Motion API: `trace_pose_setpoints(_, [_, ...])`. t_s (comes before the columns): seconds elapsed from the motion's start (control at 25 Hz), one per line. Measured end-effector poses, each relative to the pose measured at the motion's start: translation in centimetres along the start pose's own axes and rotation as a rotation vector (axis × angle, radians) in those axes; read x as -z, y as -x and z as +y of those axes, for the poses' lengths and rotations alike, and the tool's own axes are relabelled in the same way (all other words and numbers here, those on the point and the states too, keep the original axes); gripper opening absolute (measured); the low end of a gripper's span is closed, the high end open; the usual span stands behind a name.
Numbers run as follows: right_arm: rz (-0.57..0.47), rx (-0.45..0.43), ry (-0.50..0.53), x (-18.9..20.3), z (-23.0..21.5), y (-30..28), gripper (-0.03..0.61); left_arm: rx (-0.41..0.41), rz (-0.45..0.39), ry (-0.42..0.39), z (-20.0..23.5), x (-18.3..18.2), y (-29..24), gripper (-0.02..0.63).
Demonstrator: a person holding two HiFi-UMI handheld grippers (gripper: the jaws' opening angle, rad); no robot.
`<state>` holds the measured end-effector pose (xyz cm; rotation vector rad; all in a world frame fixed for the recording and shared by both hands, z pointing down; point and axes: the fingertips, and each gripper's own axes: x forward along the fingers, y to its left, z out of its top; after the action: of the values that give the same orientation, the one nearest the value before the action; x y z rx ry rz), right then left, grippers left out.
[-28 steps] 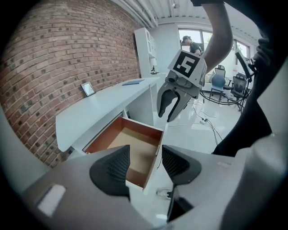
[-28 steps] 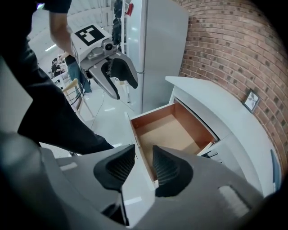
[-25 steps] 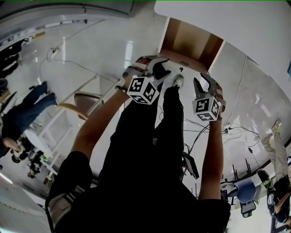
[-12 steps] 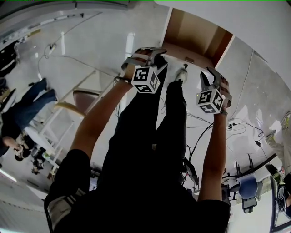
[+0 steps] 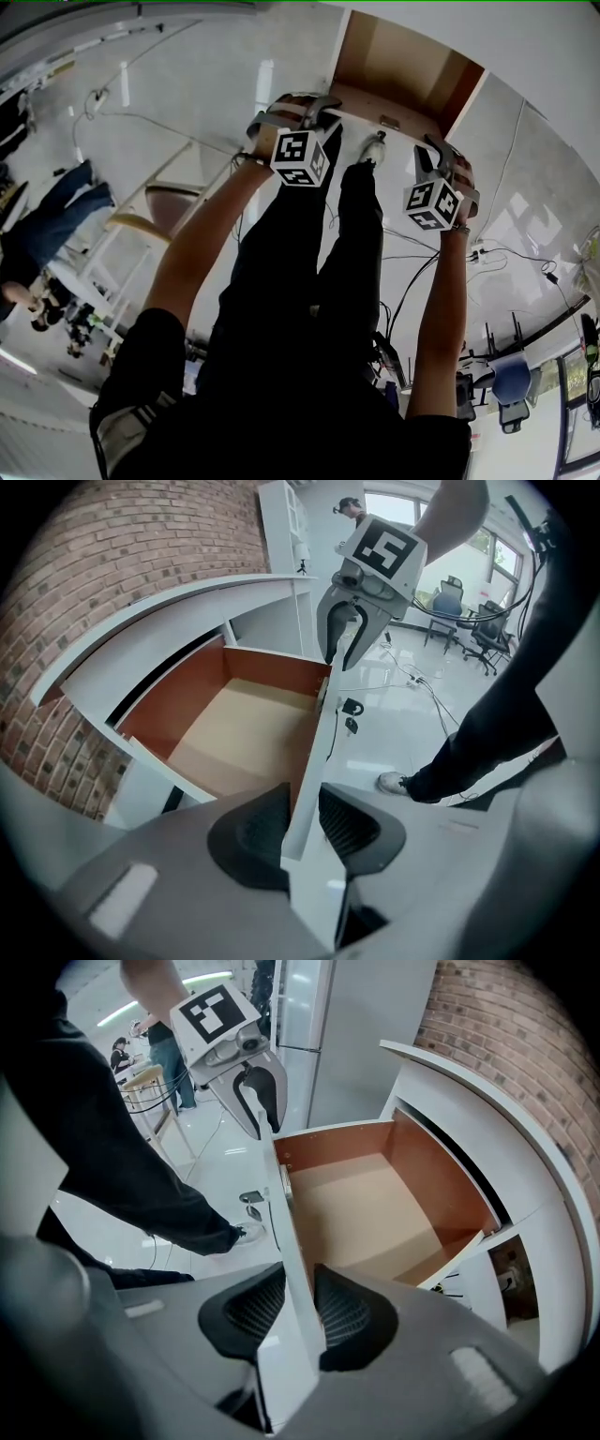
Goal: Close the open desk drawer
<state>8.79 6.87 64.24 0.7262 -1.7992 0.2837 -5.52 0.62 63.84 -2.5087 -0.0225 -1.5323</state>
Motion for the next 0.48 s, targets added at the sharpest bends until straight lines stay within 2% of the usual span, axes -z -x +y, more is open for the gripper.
trace_pose_setpoints(0.12, [0.011,-0.011,0.017,0.02,0.17,0.16,0.094,0.003,0.017,-0.037,-0.29,-0.06,0.09,0.107])
trace_pose_setpoints(0.48, [0.043,-0.045,0.034,-0.11,-0.01,0.65,0.086,0.024,0.041,-0.059,-0.16,-0.41,0.55,0.100])
